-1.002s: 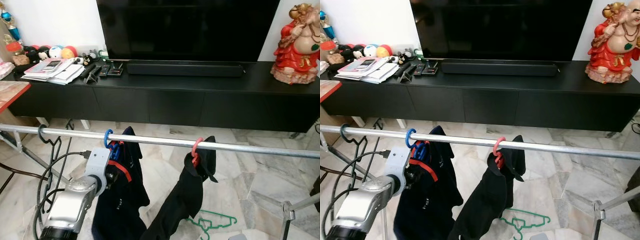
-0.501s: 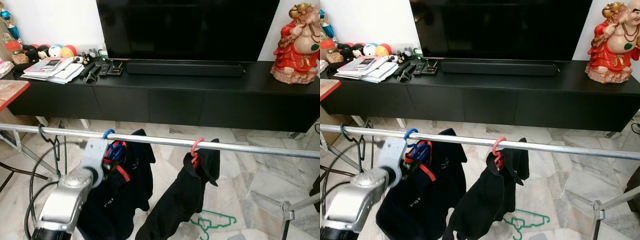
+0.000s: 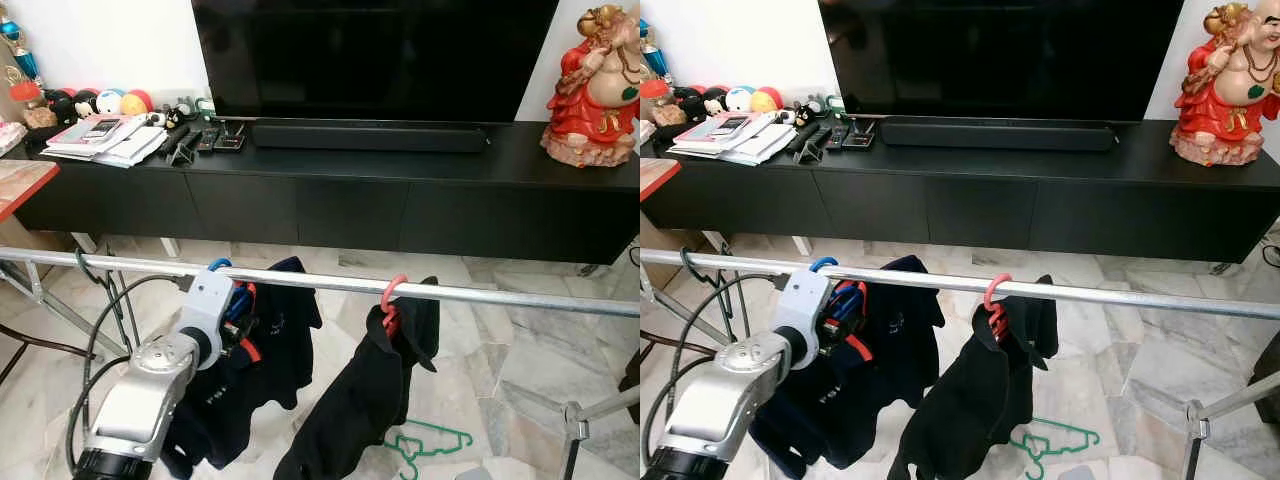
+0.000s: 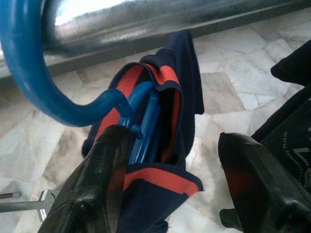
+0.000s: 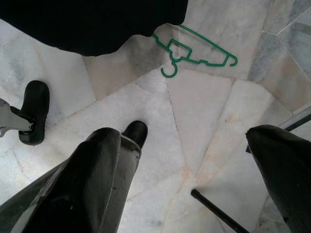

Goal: Hang hanger

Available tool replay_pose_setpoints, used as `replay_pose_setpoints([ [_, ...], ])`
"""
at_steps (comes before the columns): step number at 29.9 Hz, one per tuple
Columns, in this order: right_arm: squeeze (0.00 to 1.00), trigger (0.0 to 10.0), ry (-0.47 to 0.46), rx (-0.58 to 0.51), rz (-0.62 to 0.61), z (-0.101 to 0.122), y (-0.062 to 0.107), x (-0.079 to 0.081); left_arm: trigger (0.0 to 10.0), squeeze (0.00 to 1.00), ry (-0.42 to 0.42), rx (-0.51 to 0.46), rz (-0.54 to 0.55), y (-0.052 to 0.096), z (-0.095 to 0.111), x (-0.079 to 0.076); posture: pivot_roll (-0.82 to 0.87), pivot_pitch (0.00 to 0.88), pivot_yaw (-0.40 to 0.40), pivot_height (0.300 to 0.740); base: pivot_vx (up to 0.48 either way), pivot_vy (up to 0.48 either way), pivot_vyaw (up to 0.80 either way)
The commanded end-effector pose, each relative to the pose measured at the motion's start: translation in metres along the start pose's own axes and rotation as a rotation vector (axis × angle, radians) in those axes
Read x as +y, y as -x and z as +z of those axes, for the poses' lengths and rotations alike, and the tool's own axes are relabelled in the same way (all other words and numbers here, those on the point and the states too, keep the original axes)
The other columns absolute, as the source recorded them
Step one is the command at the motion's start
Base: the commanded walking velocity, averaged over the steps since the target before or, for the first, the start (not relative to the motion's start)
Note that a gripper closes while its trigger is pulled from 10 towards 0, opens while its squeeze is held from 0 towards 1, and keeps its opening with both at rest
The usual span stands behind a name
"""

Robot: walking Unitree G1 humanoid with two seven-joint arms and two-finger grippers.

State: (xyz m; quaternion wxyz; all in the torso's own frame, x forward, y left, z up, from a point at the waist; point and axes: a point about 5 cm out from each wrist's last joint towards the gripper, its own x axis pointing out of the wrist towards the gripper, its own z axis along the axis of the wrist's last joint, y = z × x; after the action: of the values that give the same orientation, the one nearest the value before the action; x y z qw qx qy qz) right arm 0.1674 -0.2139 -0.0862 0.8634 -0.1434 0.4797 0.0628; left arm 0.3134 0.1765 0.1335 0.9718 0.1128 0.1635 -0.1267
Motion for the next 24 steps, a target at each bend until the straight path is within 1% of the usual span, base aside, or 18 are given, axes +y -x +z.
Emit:
replay_pose_setpoints([
  [1,0.00,10.0,0.006,0.018,0.007,-0.005,0.001,0.001,10.0,0.00,-0.013,-0.005,0.011,-0.002,0.000,0.000,0.04,0.083,0.010,0.740,0.000,0.000,0.00],
  [4,0.00,10.0,0.008,0.018,0.008,-0.005,0.001,0.001,10.0,0.00,0.021,-0.026,0.037,-0.004,0.002,0.002,0.04,0.086,0.008,0.740,0.000,0.000,0.00],
  [7,0.00,10.0,0.011,0.018,0.008,-0.005,0.001,0.001,10.0,0.00,0.026,-0.078,0.054,-0.006,0.009,0.003,0.04,0.086,0.007,0.740,0.000,0.000,0.00],
  [8,0.00,10.0,0.011,0.018,0.007,-0.005,0.001,0.001,10.0,0.00,0.043,-0.090,0.059,-0.006,0.011,0.004,0.04,0.086,0.007,0.740,0.000,0.000,0.00],
  [10,0.00,10.0,0.011,0.018,0.007,-0.006,0.001,0.001,10.0,0.00,0.057,-0.094,0.067,-0.006,0.012,0.005,0.04,0.085,0.007,0.740,0.000,0.000,0.00],
  [11,0.00,10.0,0.012,0.018,0.007,-0.005,0.001,0.001,10.0,0.00,0.044,-0.098,0.087,-0.007,0.013,0.008,0.04,0.085,0.008,0.740,0.000,0.000,0.00],
  [13,0.00,10.0,0.013,0.019,0.008,-0.005,0.001,0.001,10.0,0.00,0.048,-0.076,0.128,-0.007,0.010,0.014,0.04,0.085,0.007,0.740,0.000,0.000,0.00],
  [14,0.00,10.0,0.014,0.018,0.008,-0.005,0.001,0.001,10.0,0.00,0.057,-0.049,0.169,-0.007,0.006,0.020,0.04,0.084,0.008,0.740,0.000,0.000,0.00],
  [17,0.00,10.0,0.016,0.018,0.009,-0.005,0.001,0.001,10.0,0.00,0.073,-0.003,0.230,-0.007,-0.001,0.028,0.04,0.084,0.008,0.740,0.000,0.000,0.00],
  [20,0.00,10.0,0.017,0.018,0.009,-0.005,0.001,0.001,10.0,0.00,0.083,0.000,0.250,-0.006,-0.003,0.031,0.04,0.085,0.006,0.740,0.000,0.000,0.00],
  [22,0.00,10.0,0.017,0.018,0.008,-0.005,0.001,0.001,10.0,0.00,0.097,-0.019,0.246,-0.006,0.000,0.030,0.04,0.084,0.006,0.740,0.000,0.000,0.00],
  [24,0.00,10.0,0.018,0.018,0.007,-0.005,0.001,0.001,10.0,0.00,0.109,-0.058,0.210,-0.005,0.007,0.027,0.04,0.085,0.006,0.740,0.000,0.000,0.00],
])
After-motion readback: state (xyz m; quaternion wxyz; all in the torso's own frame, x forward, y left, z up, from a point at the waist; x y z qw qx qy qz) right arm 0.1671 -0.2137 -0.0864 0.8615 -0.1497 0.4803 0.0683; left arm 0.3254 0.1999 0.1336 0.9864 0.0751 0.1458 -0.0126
